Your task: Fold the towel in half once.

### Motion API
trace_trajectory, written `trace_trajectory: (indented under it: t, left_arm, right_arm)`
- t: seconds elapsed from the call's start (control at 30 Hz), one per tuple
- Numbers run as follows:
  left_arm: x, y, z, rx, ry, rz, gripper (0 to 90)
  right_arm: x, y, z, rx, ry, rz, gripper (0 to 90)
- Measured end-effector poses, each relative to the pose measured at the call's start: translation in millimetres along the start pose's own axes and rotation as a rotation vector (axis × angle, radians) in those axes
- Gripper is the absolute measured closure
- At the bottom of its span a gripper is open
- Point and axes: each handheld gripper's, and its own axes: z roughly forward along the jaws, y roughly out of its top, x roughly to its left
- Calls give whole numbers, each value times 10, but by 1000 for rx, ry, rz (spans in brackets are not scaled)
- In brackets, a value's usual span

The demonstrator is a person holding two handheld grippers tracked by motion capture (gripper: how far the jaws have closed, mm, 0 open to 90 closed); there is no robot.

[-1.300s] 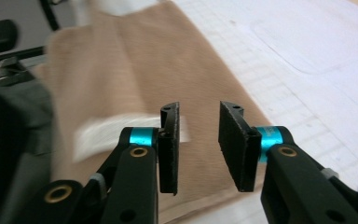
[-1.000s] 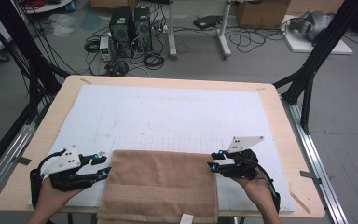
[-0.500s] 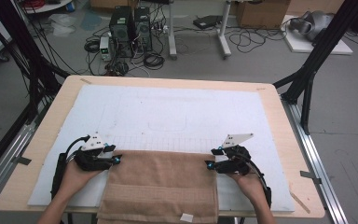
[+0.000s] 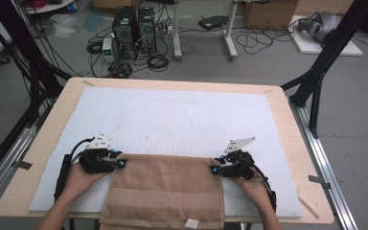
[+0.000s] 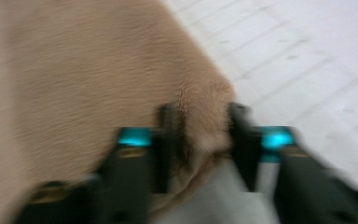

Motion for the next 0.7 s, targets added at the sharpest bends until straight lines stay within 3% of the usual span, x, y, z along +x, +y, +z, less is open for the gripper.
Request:
trace_trajectory:
  t: [0.03, 0.1, 0.13, 0.27, 0.3, 0.37, 0.4, 0.5, 0.7]
  left_arm:
    - [0, 0, 0, 0, 0, 0, 708]
    - [-81, 16, -6, 3, 26, 57, 776]
    - [-93, 22, -10, 2, 34, 59, 793]
    - [-65, 61, -18, -18, 62, 45, 815]
    - [-10, 134, 4, -44, 92, 23, 817]
    - [32, 185, 17, -60, 105, 6, 820]
    - [119, 335, 36, -81, 141, -13, 820]
    - [261, 643, 4, -103, 190, -24, 821]
    - [458, 1354, -206, -158, 287, 12, 821]
  right_arm:
    - [13, 11, 2, 11, 25, -2, 760]
    - [43, 37, 3, 23, 16, -27, 786]
    - [43, 50, 2, 29, 12, -33, 791]
    - [21, 111, -17, 37, -3, -46, 801]
    - [-2, 143, -25, 39, -13, -49, 803]
    - [-89, 237, -47, 26, -39, -41, 805]
    - [-141, 303, -65, 21, -50, -36, 806]
    - [-283, 548, -142, -4, -91, -33, 806]
    - [-553, 1133, -444, -66, -184, -45, 809]
